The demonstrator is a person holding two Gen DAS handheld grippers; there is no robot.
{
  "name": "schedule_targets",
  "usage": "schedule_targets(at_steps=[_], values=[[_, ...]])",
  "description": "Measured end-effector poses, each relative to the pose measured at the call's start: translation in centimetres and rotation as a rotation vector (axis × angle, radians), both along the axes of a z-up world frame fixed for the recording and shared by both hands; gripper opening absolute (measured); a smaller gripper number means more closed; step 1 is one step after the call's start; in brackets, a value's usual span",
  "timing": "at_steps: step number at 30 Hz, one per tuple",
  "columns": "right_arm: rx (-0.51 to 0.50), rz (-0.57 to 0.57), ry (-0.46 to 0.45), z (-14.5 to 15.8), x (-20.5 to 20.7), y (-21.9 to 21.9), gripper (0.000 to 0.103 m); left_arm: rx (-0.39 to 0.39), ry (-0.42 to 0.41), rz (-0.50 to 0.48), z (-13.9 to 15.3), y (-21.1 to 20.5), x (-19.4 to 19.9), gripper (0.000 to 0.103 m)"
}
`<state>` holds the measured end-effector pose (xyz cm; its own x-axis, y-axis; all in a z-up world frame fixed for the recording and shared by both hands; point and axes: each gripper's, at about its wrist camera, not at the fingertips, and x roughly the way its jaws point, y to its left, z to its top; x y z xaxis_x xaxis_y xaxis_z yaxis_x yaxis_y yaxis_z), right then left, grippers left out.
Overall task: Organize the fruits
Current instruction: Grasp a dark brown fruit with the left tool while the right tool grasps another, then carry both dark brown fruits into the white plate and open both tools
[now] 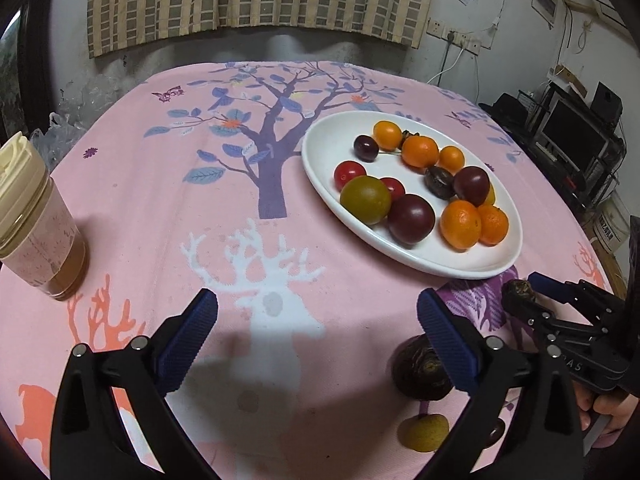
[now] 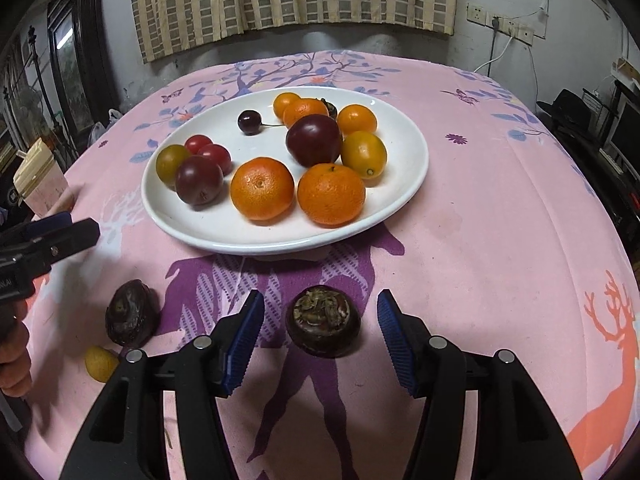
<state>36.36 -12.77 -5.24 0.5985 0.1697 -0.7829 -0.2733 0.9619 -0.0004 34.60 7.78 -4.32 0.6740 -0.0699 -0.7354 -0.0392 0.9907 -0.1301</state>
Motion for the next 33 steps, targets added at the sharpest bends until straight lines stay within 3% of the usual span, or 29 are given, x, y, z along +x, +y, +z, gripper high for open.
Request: schedule_targets(at_steps=[4, 8, 15, 21, 23, 25, 28, 33], values=[[-0.004, -0.009, 0.031, -0.4, 0.1, -0.1, 0.059, -0.002, 0.006, 0.003, 0.0, 0.1, 0.1, 0.098], [-0.041, -0.004, 0.025, -0.5, -0.2, 0.1, 0.039, 0.001, 0.009, 0.002, 0.0, 0.1, 0.1, 0.098], [0.028, -0.021, 0.017, 0.2, -0.4, -0.9, 0.039, -0.008, 0.036, -0.023, -0.5, -0.4, 0.2, 0.098], [0.018, -0.024, 0.016, 0.3, -0.3, -0.8, 0.039, -0.070, 0.090, -0.143, -1.1, -3.5, -1.3, 0.098], [0.019, -0.026, 0.017, 0.3, -0.3, -0.8, 0.039, -0.044, 0.095, -0.197, -1.5, -5.0, -1.8, 0.095], [0.017, -0.027, 0.016, 0.3, -0.2, -0.9, 0.039, 0.009, 0.094, -0.237, -1.8, -6.2, -2.1, 0.077], [0.015, -0.026, 0.017, 0.3, -0.3, -0.8, 0.039, 0.032, 0.115, -0.262, -2.5, -7.0, -2.1, 0.062], [0.014, -0.020, 0.014, 0.3, -0.4, -0.7, 0.039, 0.040, 0.126, -0.264, -3.1, -7.3, -2.1, 0.058]])
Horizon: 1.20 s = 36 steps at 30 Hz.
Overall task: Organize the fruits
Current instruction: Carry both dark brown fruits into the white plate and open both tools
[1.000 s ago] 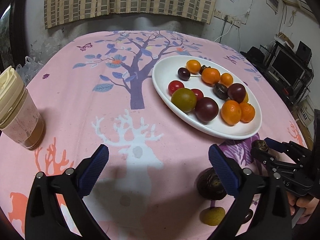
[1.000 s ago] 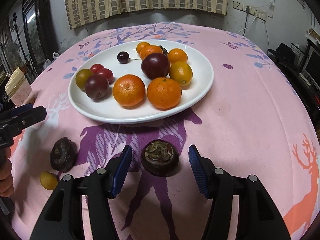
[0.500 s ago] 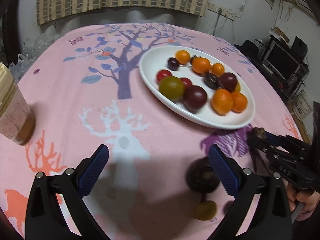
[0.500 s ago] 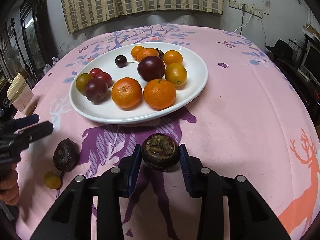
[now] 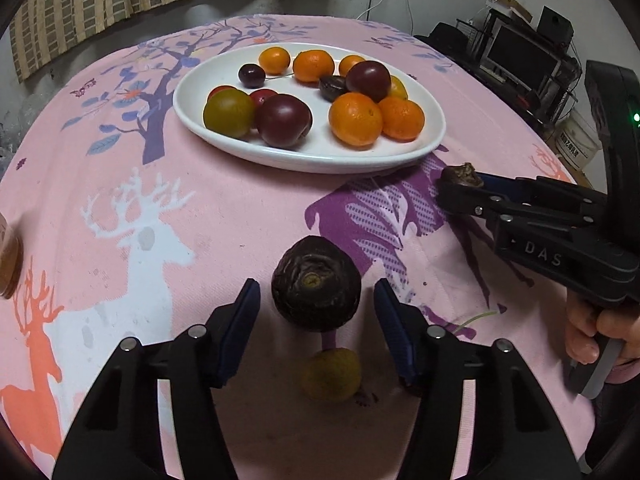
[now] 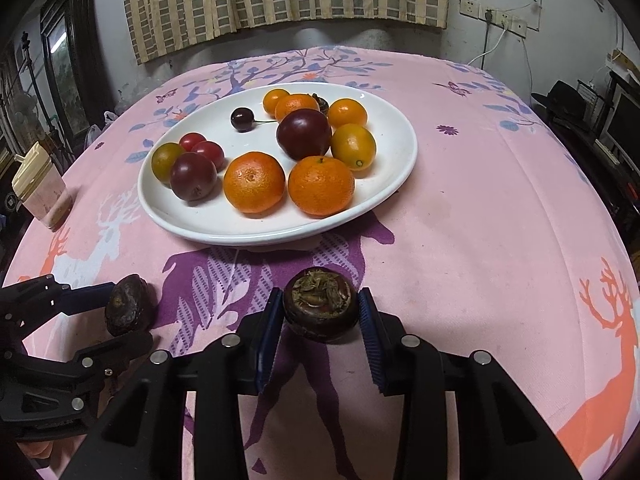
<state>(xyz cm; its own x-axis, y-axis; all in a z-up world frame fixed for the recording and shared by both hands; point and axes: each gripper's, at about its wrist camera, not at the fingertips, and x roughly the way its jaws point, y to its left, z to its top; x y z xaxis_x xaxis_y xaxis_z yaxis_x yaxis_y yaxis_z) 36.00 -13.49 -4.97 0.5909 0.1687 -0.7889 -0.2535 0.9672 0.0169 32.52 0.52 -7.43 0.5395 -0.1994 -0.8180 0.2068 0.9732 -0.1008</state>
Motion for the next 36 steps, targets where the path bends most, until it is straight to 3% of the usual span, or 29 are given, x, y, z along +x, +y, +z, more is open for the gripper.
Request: schedule_targets(at_steps=[2, 5, 13, 20, 29, 32, 36], values=[[0.000, 0.001, -0.002, 0.0, 0.0, 0.0, 0.039, 0.007, -0.003, -0.001, 0.0, 0.0, 0.0, 0.056], [-0.002, 0.001, -0.004, 0.0, 0.0, 0.0, 0.039, 0.018, -0.014, -0.003, 0.0, -0.1, 0.0, 0.044], [0.001, 0.006, -0.024, 0.6, -0.3, 0.0, 0.039, -0.015, -0.047, 0.012, 1.4, 0.6, -0.1, 0.043], [0.083, -0.004, -0.124, 3.6, -0.9, -1.0, 0.039, -0.129, -0.079, 0.015, 5.0, 2.7, 1.6, 0.043], [0.142, -0.056, -0.197, 6.2, 4.1, -0.5, 0.038, -0.115, -0.190, 0.079, 9.3, 3.2, 9.3, 0.043], [0.175, -0.076, -0.194, 6.3, 7.3, -0.3, 0.038, -0.048, -0.239, 0.104, 9.5, 2.6, 12.3, 0.043], [0.186, -0.086, -0.186, 5.8, 10.4, 0.0, 0.038, -0.055, -0.179, 0.114, 8.2, 2.5, 16.5, 0.043]])
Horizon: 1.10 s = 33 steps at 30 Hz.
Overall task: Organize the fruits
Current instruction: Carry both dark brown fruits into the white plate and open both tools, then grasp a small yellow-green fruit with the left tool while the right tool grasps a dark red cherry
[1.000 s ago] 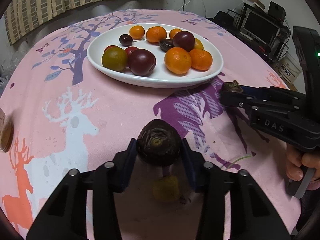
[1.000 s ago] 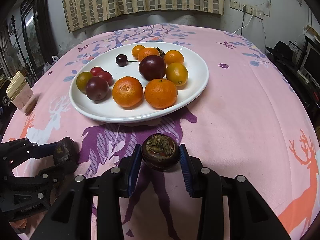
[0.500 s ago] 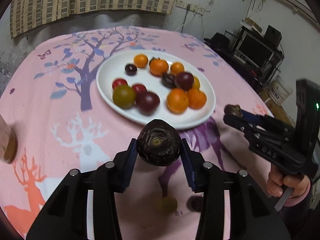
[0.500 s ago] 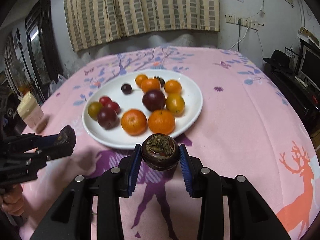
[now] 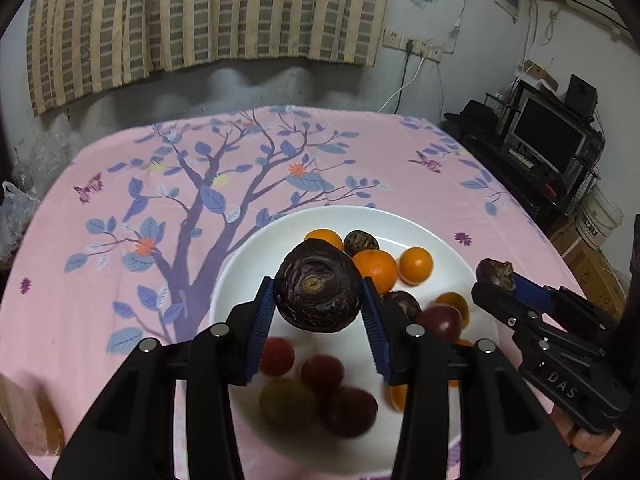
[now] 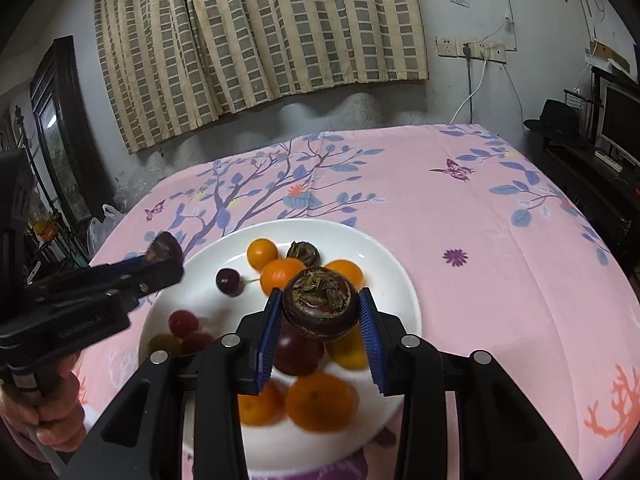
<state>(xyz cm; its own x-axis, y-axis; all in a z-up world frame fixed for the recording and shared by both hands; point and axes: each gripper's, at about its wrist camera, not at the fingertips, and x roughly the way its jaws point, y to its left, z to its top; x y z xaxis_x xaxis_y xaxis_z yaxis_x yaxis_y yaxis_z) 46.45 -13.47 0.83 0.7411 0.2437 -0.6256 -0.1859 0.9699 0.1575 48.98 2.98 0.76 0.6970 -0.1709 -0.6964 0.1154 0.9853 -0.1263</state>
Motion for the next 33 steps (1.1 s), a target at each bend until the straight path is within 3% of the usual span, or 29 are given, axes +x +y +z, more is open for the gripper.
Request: schedule_targets(at_steps=[9, 10, 12, 14, 16, 20, 24, 28, 33], values=[[0.010, 0.033, 0.037, -1.5, 3.0, 1.8, 0.039, 0.007, 0.065, 0.003, -2.9, -0.6, 2.7, 0.045], [0.017, 0.036, 0.041, -1.5, 2.9, 1.8, 0.042, 0.020, 0.063, 0.019, -2.8, -0.5, 2.5, 0.065], [0.038, 0.038, 0.038, -1.1, 2.3, 1.7, 0.050, 0.049, 0.017, 0.086, -2.1, 0.1, 1.6, 0.081], [0.039, 0.052, 0.021, -0.5, 1.0, 1.5, 0.051, 0.043, -0.031, 0.092, -1.0, 0.8, 0.1, 0.084], [0.037, 0.084, 0.005, 0.3, -0.9, 1.4, 0.056, 0.038, -0.044, 0.080, 0.2, 1.4, -1.8, 0.094], [0.005, 0.164, -0.018, 0.6, -5.6, 1.8, 0.068, 0.038, -0.069, 0.087, 1.1, 2.6, -6.7, 0.098], [-0.018, 0.245, 0.020, -0.6, -9.6, 2.9, 0.068, 0.107, -0.103, 0.134, 0.1, 3.1, -11.8, 0.098], [-0.042, 0.328, 0.070, -2.4, -13.7, 4.3, 0.068, 0.119, -0.075, 0.162, -2.5, 4.2, -15.4, 0.098], [-0.101, 0.430, 0.093, -3.2, -17.1, 6.2, 0.068, 0.077, 0.007, 0.181, -4.6, 5.6, -16.9, 0.098]])
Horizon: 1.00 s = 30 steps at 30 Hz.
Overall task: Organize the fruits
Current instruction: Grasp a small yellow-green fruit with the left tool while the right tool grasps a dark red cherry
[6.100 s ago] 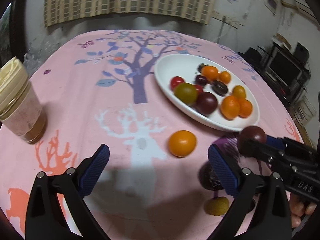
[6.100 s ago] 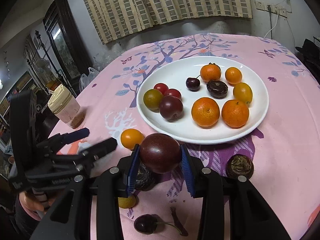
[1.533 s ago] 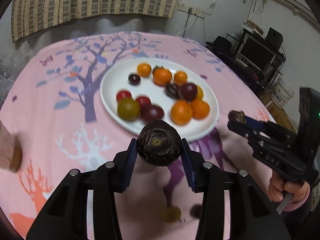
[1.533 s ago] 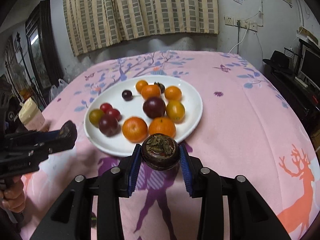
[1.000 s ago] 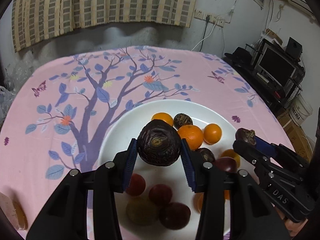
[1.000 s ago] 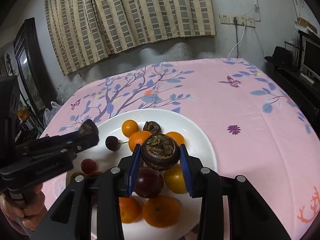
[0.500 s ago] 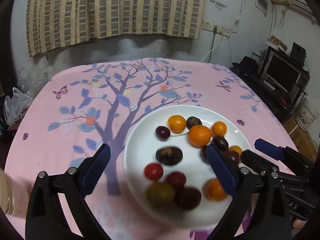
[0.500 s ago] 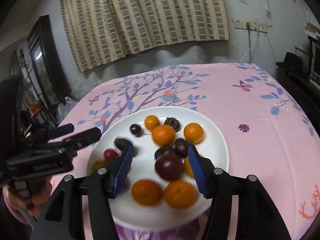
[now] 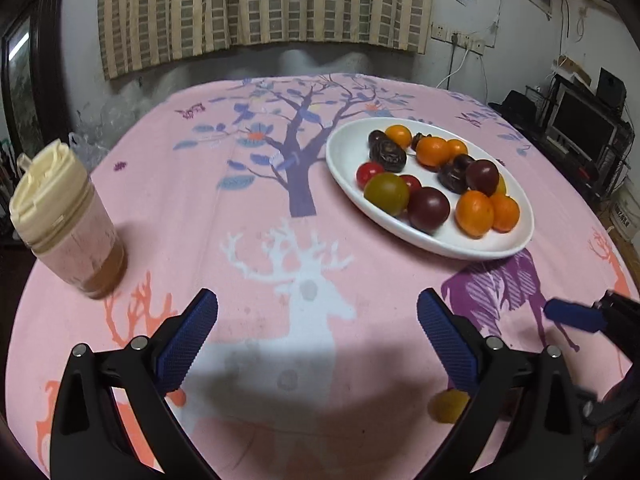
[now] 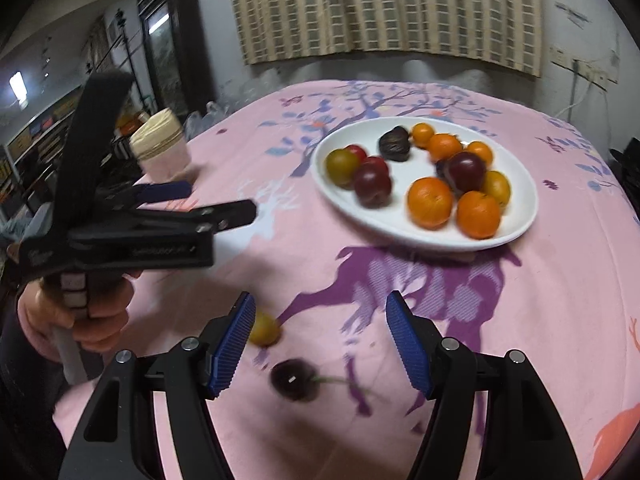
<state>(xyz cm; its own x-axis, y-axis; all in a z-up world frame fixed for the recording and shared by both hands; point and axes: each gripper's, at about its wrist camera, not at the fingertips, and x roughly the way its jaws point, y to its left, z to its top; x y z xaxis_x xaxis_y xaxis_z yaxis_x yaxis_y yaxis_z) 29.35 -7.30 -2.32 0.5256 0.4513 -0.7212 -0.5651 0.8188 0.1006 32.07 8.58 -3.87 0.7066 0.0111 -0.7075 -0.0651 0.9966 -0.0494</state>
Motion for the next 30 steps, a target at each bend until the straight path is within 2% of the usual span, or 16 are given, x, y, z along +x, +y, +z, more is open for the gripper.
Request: schedule_targets(at_steps=[7, 11, 16, 18, 26, 29, 30], values=[[-0.115, 0.051, 0.014, -1.6, -2.2, 1.4, 0.068, -0.014, 0.000, 0.051, 0.0, 1.0, -0.4, 0.098], [-0.118, 0.063, 0.030, -1.9, -2.3, 1.3, 0.054, -0.040, 0.009, 0.049, 0.1, 1.3, -0.2, 0.098], [-0.142, 0.059, 0.049, -2.4, -2.0, 1.4, 0.052, -0.029, 0.011, 0.047, 0.1, 1.2, -0.2, 0.098], [-0.156, 0.052, 0.065, -2.7, -1.6, 1.4, 0.048, -0.031, 0.012, 0.048, 0.1, 1.2, -0.2, 0.098], [-0.150, 0.017, 0.086, -2.9, -1.1, 0.7, 0.026, -0.042, 0.019, 0.051, 0.1, 1.3, 0.0, 0.098], [-0.112, -0.009, 0.097, -2.6, -0.6, -0.1, 0.026, -0.058, 0.024, 0.013, 0.3, 1.0, -0.3, 0.098], [-0.095, -0.029, 0.097, -2.4, -0.3, -0.6, 0.026, -0.070, 0.021, -0.028, 0.5, 0.6, -0.6, 0.098]])
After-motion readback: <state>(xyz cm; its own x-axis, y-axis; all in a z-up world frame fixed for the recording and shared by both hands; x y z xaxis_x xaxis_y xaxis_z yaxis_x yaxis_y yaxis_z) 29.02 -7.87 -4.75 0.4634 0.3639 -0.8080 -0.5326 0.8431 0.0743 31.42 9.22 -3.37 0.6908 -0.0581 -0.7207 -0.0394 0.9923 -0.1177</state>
